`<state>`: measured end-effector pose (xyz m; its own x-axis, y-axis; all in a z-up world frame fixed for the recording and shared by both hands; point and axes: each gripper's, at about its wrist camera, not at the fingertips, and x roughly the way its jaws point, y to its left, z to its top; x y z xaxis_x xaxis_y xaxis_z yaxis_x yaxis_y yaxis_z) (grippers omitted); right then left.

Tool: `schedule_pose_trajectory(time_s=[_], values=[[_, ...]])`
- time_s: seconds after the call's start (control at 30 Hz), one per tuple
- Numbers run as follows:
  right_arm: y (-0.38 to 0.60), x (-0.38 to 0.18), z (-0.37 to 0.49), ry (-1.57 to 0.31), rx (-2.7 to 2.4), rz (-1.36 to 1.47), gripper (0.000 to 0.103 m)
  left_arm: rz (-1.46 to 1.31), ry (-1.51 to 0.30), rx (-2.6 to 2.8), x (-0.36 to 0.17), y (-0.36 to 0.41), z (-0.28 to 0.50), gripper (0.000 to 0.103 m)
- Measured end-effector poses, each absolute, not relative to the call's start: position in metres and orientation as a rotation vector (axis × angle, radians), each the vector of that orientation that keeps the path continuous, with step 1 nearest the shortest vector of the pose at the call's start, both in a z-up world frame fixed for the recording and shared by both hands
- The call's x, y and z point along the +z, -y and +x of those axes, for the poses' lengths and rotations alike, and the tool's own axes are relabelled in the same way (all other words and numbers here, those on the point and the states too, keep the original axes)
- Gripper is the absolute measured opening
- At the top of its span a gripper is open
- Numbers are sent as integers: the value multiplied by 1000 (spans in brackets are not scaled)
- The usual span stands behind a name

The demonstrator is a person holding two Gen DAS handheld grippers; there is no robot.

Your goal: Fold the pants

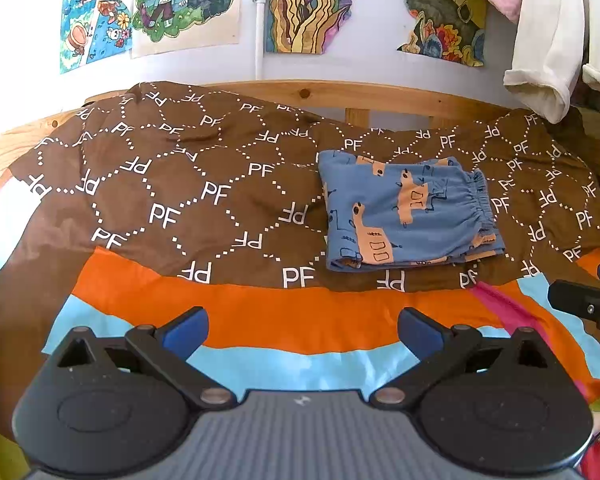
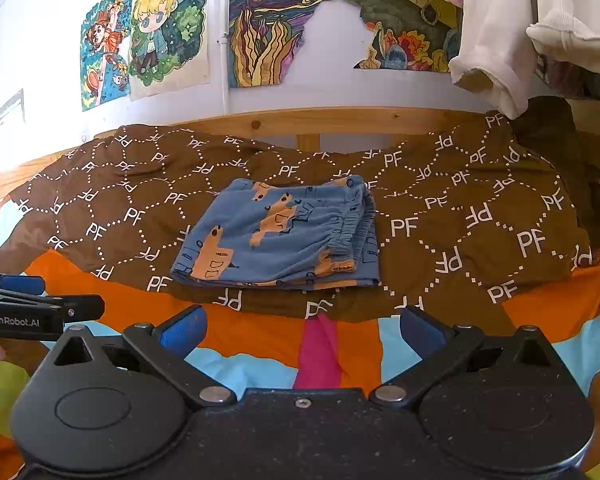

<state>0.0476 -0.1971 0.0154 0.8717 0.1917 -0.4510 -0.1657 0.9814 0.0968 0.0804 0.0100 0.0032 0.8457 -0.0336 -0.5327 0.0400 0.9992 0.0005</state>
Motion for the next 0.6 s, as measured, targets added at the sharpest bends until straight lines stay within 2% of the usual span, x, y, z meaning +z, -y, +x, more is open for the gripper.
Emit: schedule_pose_trajectory(time_s=[0.6], values=[[198,14,49,-482,184,58,102,20,-576,-45,2,-8,81,103]])
